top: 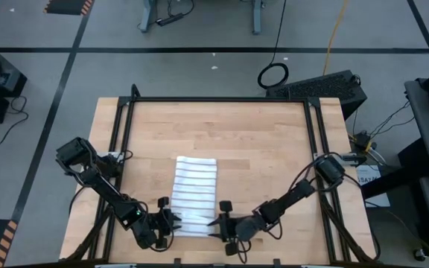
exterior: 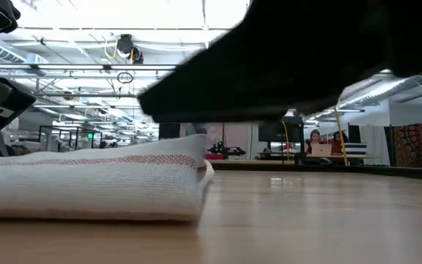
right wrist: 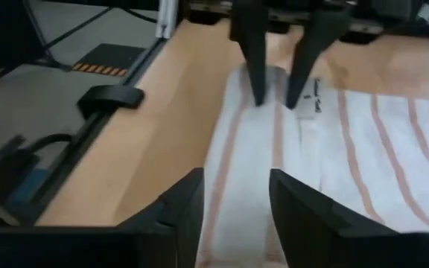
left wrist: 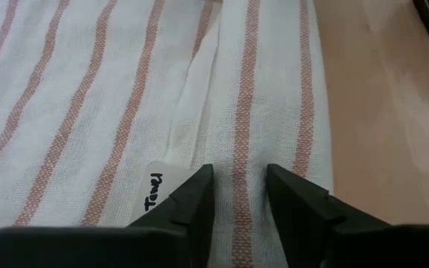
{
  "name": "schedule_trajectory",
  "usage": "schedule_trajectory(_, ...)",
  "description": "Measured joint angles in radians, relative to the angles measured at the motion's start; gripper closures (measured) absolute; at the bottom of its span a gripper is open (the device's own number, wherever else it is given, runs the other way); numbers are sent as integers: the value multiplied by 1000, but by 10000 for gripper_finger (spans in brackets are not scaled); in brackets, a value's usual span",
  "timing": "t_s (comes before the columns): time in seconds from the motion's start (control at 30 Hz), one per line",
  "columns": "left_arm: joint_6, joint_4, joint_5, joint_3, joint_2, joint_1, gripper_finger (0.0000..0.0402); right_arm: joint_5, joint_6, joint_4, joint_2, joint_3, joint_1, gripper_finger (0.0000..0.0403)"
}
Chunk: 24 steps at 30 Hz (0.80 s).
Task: Roll towel
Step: Roll the white towel
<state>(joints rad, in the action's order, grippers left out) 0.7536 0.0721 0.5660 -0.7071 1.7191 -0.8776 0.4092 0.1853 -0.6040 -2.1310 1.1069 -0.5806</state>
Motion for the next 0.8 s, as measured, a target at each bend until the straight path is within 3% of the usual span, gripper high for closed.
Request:
schedule_trajectory(0.57, -28, -25, 28, -18, -10, 0, 269, -74, 186, -25, -119, 5, 84, 304)
schedule_trajectory(0.8, -61, -73, 57, -53, -78, -39, 207, -79, 146, -10, -115, 4, 86, 301)
